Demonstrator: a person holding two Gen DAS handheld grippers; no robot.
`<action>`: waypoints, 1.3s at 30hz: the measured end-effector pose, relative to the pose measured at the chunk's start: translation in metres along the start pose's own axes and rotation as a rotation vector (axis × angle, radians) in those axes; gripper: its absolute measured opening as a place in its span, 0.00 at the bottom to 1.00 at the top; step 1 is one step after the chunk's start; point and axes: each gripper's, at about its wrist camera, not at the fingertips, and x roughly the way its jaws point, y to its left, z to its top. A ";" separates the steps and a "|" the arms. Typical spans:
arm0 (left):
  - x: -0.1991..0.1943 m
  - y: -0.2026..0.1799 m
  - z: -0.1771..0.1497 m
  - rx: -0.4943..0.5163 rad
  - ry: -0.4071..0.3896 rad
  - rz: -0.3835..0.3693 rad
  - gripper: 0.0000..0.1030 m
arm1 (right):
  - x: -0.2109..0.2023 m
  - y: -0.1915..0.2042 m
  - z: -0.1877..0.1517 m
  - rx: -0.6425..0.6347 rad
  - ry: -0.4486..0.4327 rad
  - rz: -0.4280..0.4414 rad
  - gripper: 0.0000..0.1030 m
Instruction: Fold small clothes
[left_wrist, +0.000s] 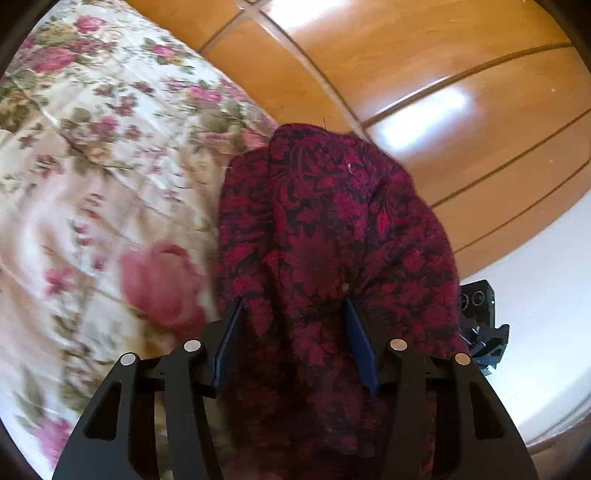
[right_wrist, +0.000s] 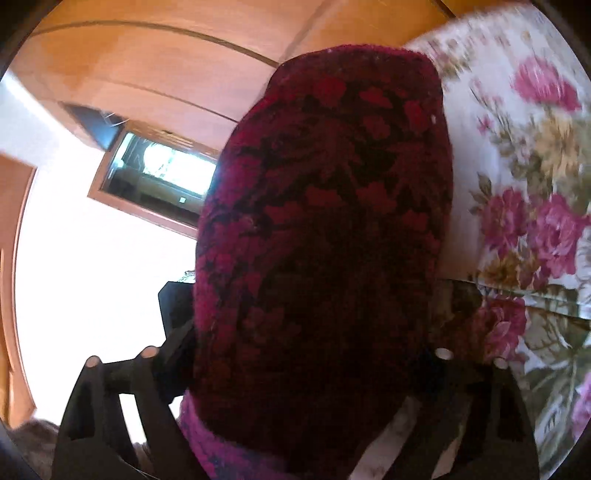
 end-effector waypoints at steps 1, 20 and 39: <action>0.003 -0.003 -0.001 -0.006 0.004 -0.019 0.51 | -0.008 0.011 -0.002 -0.029 -0.016 -0.007 0.80; 0.326 -0.270 0.003 0.438 0.441 -0.082 0.45 | -0.293 -0.081 -0.038 0.171 -0.620 -0.322 0.77; 0.331 -0.315 -0.083 0.735 0.266 0.227 0.40 | -0.323 -0.037 -0.067 0.017 -0.582 -1.041 0.72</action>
